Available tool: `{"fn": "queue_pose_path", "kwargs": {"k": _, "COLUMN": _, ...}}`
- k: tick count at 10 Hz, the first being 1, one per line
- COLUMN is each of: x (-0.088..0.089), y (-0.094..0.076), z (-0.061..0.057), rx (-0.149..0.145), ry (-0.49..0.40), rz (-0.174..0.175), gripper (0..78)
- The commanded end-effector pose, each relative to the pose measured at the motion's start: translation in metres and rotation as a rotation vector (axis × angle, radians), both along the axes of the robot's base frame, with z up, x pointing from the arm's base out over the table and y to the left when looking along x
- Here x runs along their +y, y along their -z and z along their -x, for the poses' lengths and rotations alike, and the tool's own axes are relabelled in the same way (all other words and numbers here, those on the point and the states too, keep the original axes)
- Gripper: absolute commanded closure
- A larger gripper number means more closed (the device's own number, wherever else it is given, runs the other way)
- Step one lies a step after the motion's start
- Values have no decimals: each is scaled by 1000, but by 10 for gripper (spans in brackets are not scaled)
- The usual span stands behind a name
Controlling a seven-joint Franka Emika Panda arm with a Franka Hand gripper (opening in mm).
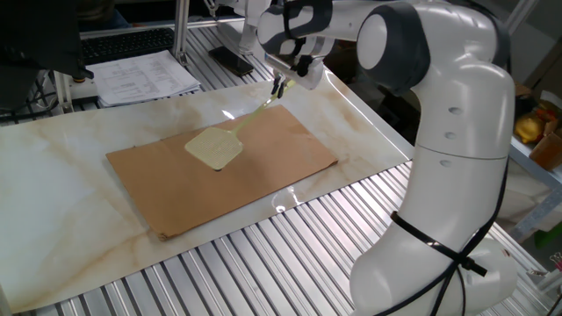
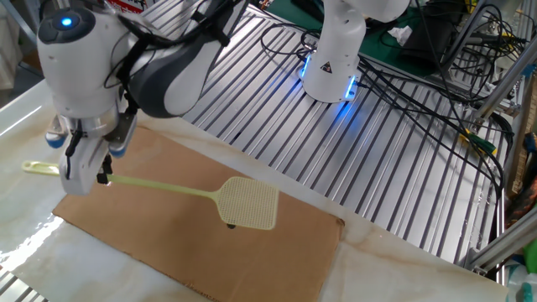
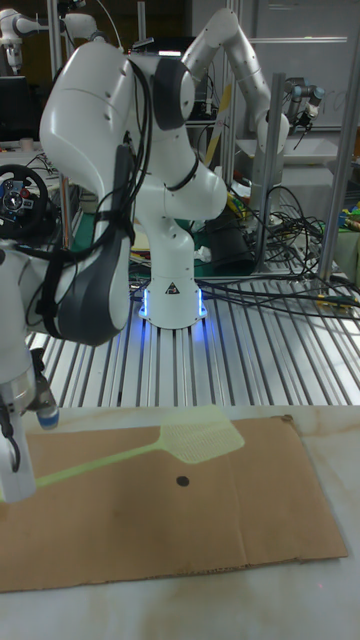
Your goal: Swat with a flyswatter
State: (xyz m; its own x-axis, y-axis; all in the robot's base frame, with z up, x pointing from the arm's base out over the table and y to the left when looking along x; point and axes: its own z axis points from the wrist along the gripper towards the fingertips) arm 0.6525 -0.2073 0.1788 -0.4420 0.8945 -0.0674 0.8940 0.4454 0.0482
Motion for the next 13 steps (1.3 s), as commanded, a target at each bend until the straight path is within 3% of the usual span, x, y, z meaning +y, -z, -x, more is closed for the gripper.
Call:
{"fn": "queue_pose_path", "kwargs": {"k": 1, "x": -2, "y": 2, "z": -1, "rx": -29, "ry": -11, "rz": 13, "gripper": 764}}
{"fn": "queue_pose_path", "kwargs": {"k": 4, "x": -5, "y": 5, "z": 0, "rx": -112, "ry": -25, "rz": 131, "gripper": 764}}
{"fn": "queue_pose_path", "kwargs": {"k": 5, "x": -4, "y": 7, "z": 0, "rx": -149, "ry": -18, "rz": 189, "gripper": 764}}
{"fn": "queue_pose_path", "kwargs": {"k": 8, "x": -1, "y": 17, "z": -3, "rx": -289, "ry": -9, "rz": 297, "gripper": 764}}
{"fn": "queue_pose_path", "kwargs": {"k": 12, "x": -1, "y": 20, "z": -3, "rx": -330, "ry": 2, "rz": 316, "gripper": 764}}
{"fn": "queue_pose_path", "kwargs": {"k": 13, "x": -1, "y": 21, "z": -3, "rx": -316, "ry": -2, "rz": 306, "gripper": 764}}
